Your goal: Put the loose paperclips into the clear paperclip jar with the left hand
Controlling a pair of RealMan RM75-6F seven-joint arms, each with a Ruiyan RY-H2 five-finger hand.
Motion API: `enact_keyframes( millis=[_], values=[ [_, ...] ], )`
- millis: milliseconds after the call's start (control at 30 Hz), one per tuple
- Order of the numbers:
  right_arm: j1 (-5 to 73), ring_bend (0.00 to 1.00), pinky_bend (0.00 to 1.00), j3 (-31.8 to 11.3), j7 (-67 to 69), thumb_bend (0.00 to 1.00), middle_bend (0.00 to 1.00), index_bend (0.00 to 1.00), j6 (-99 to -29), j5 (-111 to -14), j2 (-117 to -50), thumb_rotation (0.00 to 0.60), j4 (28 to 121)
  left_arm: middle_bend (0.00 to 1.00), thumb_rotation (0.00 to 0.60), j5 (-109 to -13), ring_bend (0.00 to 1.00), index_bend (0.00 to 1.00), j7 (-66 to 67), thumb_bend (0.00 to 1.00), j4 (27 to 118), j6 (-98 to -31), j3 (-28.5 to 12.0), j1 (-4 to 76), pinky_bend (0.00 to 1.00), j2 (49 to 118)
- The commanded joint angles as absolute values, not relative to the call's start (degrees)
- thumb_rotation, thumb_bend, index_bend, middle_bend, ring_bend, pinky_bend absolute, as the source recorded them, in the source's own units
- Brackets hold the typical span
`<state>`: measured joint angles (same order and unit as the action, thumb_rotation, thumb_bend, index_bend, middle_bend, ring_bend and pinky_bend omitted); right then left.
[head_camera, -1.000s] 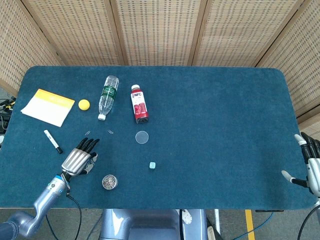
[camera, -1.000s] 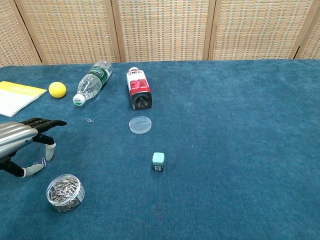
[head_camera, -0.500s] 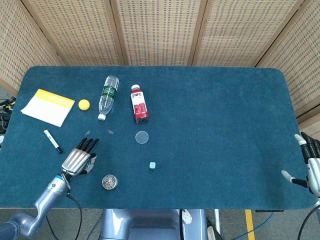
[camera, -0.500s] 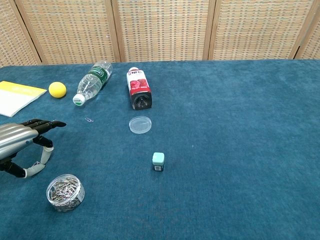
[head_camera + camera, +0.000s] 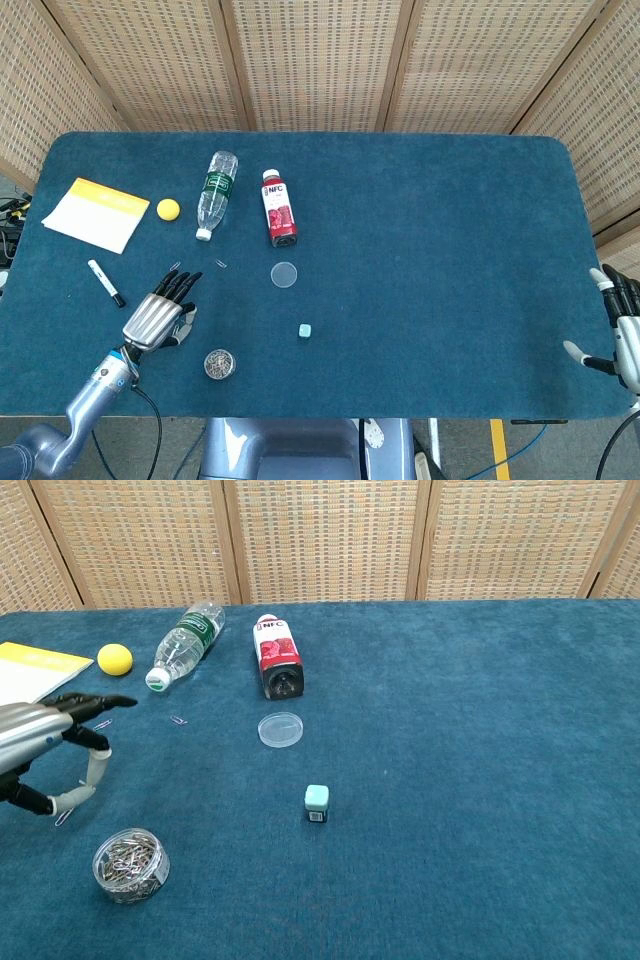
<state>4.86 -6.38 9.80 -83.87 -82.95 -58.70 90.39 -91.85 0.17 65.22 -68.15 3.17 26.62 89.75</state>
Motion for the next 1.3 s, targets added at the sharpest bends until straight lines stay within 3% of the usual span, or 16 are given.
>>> enact_keyframes(
  millis=[33,333,700,967,1133,1300],
  values=[
    [4.83,0.0,0.0,-6.39,9.95,0.0,0.0,0.01,-83.94,-83.01,-58.66,0.6,90.37,0.0,0.6,-96.03,0.0,0.72,1.43,0.5,72.77,-72.53,4.08,26.41,0.0,85.57],
    [4.77,0.0,0.0,-6.38,10.08,0.0,0.0,0.01,-84.03,-83.07,-58.61,0.6,90.37,0.0,0.6,-101.52,0.0,0.72,4.43,0.5,79.99,-73.85,8.23,25.72,0.0,82.59],
    [4.72,0.0,0.0,-6.4,10.22,0.0,0.0,0.01,-84.11,-83.08,-58.54,0.6,90.35,0.0,0.6,-101.34,0.0,0.72,6.85,0.5,79.18,-71.36,9.64,24.87,0.0,83.78],
    [4.77,0.0,0.0,-6.45,10.13,0.0,0.0,0.01,-83.98,-82.94,-58.57,0.6,90.29,0.0,0.6,-101.39,0.0,0.56,3.09,0.49,74.9,-70.43,9.14,25.5,0.0,86.84],
    [4.75,0.0,0.0,-6.44,10.23,0.0,0.0,0.01,-83.99,-82.95,-58.56,0.6,90.27,0.0,0.6,-101.67,0.0,0.43,1.94,0.38,74.43,-70.83,9.17,25.53,0.0,87.09],
    [4.7,0.0,0.0,-6.43,10.21,0.0,0.0,0.01,-84.1,-83.01,-58.56,0.6,90.3,0.0,0.6,-101.72,0.0,0.41,1.51,0.37,74.64,-71.05,9.16,25.53,0.0,86.89]
  ],
)
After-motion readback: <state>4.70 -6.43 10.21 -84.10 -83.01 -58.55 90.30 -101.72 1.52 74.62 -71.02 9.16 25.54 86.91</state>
